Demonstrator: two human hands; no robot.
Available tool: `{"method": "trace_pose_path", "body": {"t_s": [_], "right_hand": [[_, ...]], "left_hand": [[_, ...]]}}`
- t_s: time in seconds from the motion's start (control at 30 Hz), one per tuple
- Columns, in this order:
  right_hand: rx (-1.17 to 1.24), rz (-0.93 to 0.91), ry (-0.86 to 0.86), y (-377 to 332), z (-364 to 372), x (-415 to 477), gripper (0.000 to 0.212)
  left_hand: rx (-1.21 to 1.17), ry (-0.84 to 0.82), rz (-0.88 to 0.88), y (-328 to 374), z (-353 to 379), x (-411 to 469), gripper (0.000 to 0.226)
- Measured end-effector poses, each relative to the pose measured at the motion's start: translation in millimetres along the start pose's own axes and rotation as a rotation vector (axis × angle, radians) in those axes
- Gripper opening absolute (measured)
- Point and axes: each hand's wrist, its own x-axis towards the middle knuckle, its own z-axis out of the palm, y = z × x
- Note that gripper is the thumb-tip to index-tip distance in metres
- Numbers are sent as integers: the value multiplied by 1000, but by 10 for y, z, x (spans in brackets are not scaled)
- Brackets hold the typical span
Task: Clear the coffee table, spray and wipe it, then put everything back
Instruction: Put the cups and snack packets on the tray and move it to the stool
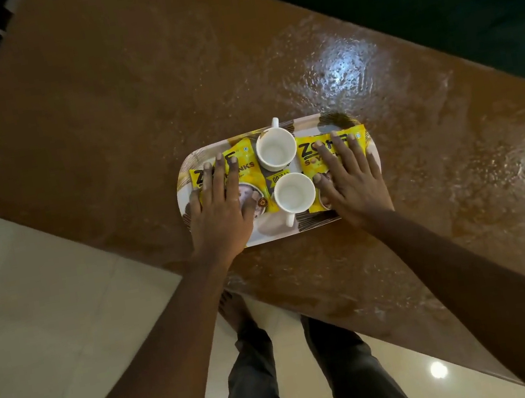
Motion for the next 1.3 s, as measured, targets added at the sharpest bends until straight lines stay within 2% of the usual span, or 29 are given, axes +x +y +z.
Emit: {"method": "trace_pose_path", "body": {"t_s": [0.1, 0.17, 0.2, 0.27, 0.33, 0.5, 0.57, 0.73, 0.9, 1.0, 1.3], "right_hand": [[92, 11, 38, 26, -52, 3, 55], [154, 144, 108, 26, -95, -17, 56], [195, 254, 136, 15, -112, -27, 58], [283, 453, 144, -29, -130, -42, 63], [316, 527, 114, -83, -151, -36, 68], [530, 654, 147, -167, -280, 102, 69], [525, 664, 165, -210, -342, 96, 65], [563, 621, 228, -399, -683, -39, 61], [541, 533, 236, -817, -1222, -186, 58], [544, 492, 232, -1270, -1530, -291, 55], [597, 444, 179, -2607, -1998, -553, 54]], "left_hand": [[-15, -5, 67, -81, 21, 21, 74], [-73, 24, 49, -108, -20, 5, 72], [-112, 65, -24, -107, -30, -27, 72], [-235, 137, -294, -91, -63, -117, 76], [-400, 132, -550, -80, -100, -160, 81], [-702, 175, -756, -101, -263, -44, 81], [-747, 198, -770, -98, -349, -39, 78], [-751, 223, -697, -165, -696, -188, 53], [-791, 324, -651, -305, -1239, -614, 43], [-795, 393, -653, -480, -1622, -896, 36], [-740, 438, -642, -1343, -2570, -1494, 36]]}}
